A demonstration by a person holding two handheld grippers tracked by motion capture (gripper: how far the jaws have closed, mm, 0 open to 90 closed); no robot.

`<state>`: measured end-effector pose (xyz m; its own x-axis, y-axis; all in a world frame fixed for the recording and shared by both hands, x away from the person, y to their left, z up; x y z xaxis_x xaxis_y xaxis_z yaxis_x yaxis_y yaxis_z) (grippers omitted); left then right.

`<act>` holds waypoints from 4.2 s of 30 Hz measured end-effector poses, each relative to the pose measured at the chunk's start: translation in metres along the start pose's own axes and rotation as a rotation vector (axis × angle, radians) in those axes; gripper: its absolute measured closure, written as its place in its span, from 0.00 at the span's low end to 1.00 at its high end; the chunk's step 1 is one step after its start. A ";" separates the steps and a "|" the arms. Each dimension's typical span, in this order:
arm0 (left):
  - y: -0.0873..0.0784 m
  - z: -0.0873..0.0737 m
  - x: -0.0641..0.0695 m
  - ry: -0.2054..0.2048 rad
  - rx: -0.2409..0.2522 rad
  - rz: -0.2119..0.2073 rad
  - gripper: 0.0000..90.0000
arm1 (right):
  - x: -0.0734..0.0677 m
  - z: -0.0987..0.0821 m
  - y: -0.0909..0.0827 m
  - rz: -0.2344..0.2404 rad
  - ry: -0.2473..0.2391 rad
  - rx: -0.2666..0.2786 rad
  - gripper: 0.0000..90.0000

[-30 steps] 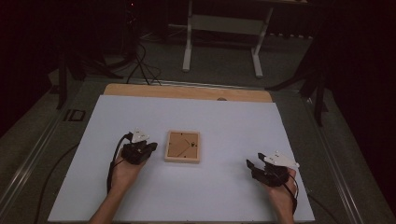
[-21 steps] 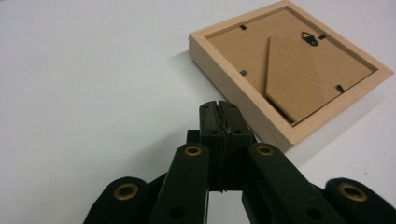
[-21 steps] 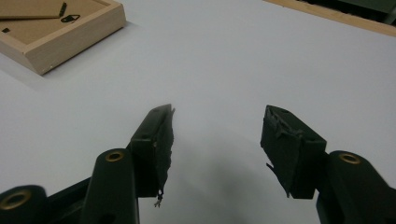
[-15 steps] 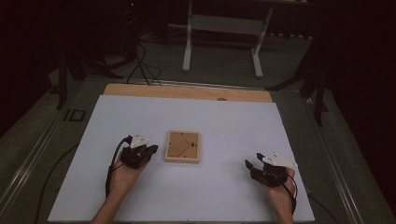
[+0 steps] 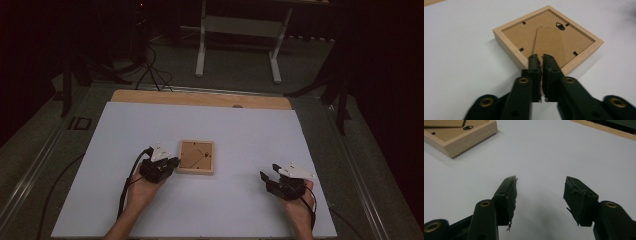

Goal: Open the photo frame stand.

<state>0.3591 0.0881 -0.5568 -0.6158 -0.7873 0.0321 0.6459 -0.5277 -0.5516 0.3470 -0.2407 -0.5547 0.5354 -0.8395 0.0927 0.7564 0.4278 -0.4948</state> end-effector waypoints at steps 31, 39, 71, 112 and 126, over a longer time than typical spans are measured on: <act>0.037 0.009 0.013 0.055 -0.051 -0.018 0.59 | -0.070 0.038 0.020 0.135 -0.066 0.062 0.93; 0.037 0.010 0.014 0.073 -0.053 -0.017 0.57 | -0.086 0.046 0.040 0.165 -0.079 0.052 0.95; 0.043 0.006 0.013 0.056 -0.066 -0.028 0.57 | -0.136 0.047 0.092 0.270 -0.078 -0.010 1.00; 0.027 0.048 0.008 -0.019 0.003 -0.040 0.86 | -0.136 0.047 0.092 0.263 -0.097 -0.016 1.00; 0.017 0.042 0.007 -0.030 -0.026 -0.010 0.48 | -0.136 0.047 0.092 0.262 -0.094 -0.015 1.00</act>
<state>0.3851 0.0599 -0.5308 -0.6080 -0.7915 0.0623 0.6276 -0.5271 -0.5729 0.3608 -0.0713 -0.5724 0.7451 -0.6657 0.0397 0.5823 0.6204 -0.5255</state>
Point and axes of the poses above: each handheld gripper's, and its own axes: y roughly forward along the jaws, z roughly out of its top, x roughly to its right, the point moved 9 cm from there along y, roughly forward along the jaws, and after that the axes turned 4 degrees about x, right-handed, at the moved point
